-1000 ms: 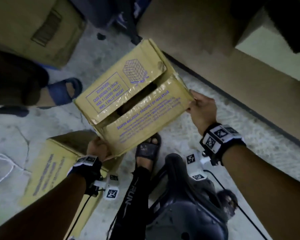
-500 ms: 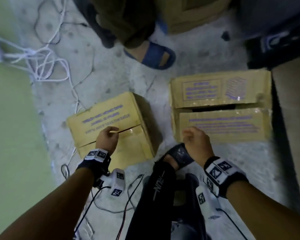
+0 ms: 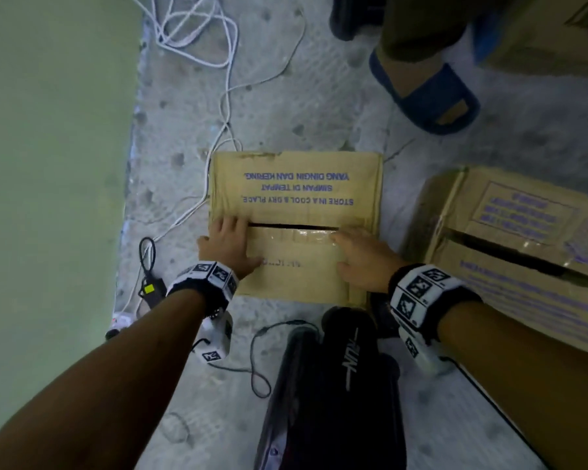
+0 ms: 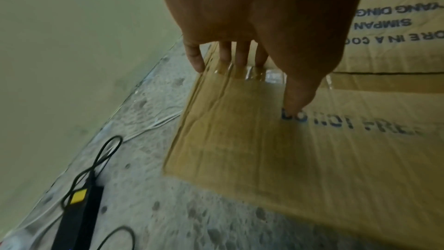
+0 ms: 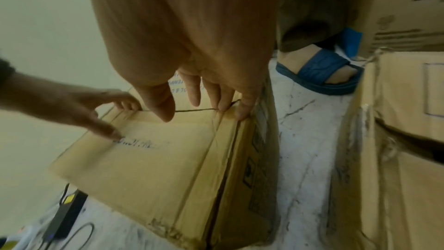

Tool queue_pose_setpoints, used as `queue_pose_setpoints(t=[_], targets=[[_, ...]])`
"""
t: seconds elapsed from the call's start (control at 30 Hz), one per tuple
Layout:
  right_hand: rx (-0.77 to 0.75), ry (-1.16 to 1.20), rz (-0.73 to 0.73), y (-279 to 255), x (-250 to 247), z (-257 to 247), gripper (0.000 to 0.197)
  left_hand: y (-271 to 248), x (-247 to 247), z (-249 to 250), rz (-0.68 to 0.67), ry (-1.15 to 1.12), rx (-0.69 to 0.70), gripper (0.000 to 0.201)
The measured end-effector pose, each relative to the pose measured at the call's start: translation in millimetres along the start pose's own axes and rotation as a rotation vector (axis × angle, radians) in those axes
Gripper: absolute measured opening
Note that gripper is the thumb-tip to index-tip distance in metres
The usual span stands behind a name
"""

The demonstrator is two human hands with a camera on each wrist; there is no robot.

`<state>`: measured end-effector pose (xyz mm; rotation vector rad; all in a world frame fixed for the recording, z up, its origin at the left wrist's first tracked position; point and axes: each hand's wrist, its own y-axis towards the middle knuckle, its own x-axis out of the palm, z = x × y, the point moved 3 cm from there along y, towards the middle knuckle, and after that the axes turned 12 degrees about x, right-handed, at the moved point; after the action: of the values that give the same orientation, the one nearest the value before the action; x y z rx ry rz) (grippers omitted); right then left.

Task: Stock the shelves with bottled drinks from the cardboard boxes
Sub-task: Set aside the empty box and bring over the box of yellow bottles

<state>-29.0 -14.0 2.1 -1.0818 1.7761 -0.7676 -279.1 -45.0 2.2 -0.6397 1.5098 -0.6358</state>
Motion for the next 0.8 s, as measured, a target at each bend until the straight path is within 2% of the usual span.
queue_pose_setpoints(t=[0.07,0.13,0.2,0.27,0.3,0.33,0.37,0.4,0.47,0.53,0.57,0.67,0.73,0.8], targets=[[0.052,-0.165,0.020,7,2,-6,0.046,6,-12,-2,-0.005,0.067,0.027,0.068],[0.053,-0.189,0.130,6,-5,-16,0.030,11,-32,-7,0.014,0.075,0.047,0.054],[0.059,0.047,0.230,2,-18,-20,0.020,10,-49,-19,0.017,-0.046,0.058,0.054],[0.105,0.466,0.207,-3,-31,-12,0.027,-2,-58,-27,-0.061,-0.265,0.097,0.054],[0.132,0.586,0.180,-6,-35,-8,0.031,-12,-58,-28,-0.119,-0.313,0.143,0.046],[0.134,0.583,0.157,-10,-39,-5,0.033,-24,-55,-26,-0.178,-0.298,0.200,0.033],[0.116,0.485,0.124,-13,-40,-4,0.034,-37,-48,-21,-0.237,-0.237,0.261,0.021],[0.084,0.331,0.074,-14,-36,-4,0.034,-50,-40,-14,-0.298,-0.147,0.337,0.021],[0.026,-0.001,-0.078,-11,-17,-3,0.031,-72,-17,3,-0.485,0.048,0.516,0.033],[-0.048,-0.248,-0.138,-4,-6,-6,0.031,-79,3,15,-0.612,0.145,0.604,0.039],[-0.078,-0.316,-0.122,1,-5,-7,0.033,-75,7,18,-0.603,0.129,0.594,0.039],[-0.087,-0.479,-0.032,4,-5,-10,0.039,-49,10,20,-0.428,0.061,0.476,0.036],[-0.120,-0.556,0.144,-16,-3,-12,0.039,-28,8,27,-0.383,0.072,0.426,0.039],[-0.180,-0.524,0.313,-39,-5,-9,0.052,-7,5,40,-0.380,0.170,0.456,0.041]])
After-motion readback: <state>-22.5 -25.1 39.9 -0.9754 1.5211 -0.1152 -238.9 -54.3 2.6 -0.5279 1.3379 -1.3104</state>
